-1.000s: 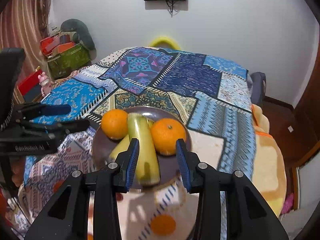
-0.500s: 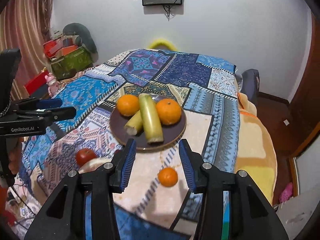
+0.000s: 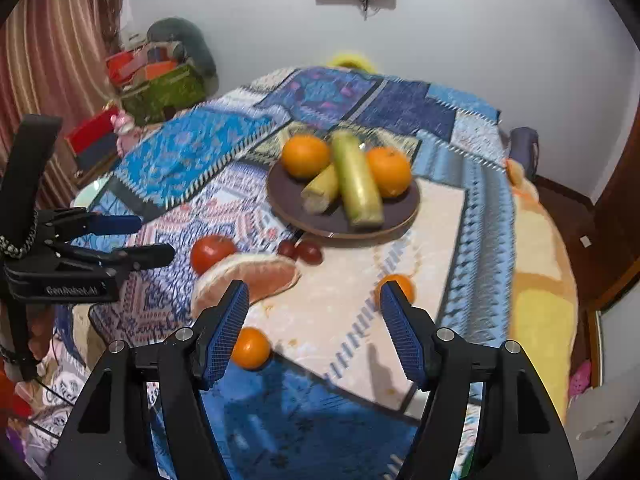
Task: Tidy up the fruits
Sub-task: 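Lower the right gripper onto the peeled pomelo segment and close it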
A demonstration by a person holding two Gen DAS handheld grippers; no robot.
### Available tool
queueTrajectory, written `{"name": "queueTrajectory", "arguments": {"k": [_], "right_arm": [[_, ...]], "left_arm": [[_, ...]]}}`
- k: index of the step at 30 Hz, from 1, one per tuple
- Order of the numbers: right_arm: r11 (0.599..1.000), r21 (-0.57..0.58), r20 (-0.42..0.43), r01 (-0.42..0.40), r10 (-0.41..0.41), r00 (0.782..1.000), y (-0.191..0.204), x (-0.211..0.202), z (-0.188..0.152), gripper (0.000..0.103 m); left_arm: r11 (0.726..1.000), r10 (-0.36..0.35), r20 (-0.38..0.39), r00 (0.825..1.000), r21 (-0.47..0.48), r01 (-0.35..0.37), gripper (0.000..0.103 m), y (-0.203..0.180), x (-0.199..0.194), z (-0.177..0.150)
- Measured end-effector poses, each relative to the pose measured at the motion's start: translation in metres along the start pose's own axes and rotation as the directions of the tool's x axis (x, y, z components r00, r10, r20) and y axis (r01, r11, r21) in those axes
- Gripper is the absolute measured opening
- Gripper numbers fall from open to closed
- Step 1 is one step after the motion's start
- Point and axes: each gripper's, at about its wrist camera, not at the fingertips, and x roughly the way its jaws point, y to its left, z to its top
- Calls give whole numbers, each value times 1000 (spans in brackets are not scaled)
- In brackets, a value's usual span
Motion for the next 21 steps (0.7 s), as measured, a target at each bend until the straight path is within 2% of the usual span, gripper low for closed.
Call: {"name": "queueTrajectory", "arguments": {"k": [3, 7, 12, 17, 21], "right_arm": [[1000, 13, -21, -12, 13, 1000, 2, 7, -3, 65], [999, 28, -32, -24, 25, 999, 4, 14, -5, 65], [999, 21, -27, -24, 24, 999, 7, 17, -5, 65], [999, 33, -37, -38, 39, 999, 7, 23, -3, 65], [998, 44, -50, -50, 52, 997, 8, 30, 0, 64]], "left_arm": [[1000, -10, -39, 999, -11, 9, 72, -1, 15, -9], [1000, -18, -49, 999, -14, 17, 72, -4, 23, -12], [995, -95, -45, 994, -22, 94, 72, -14, 23, -11], [995, -94, -44, 995, 35, 96, 72, -37, 28, -5], [997, -80, -23, 997, 20, 81, 72, -30, 24, -3]]}}
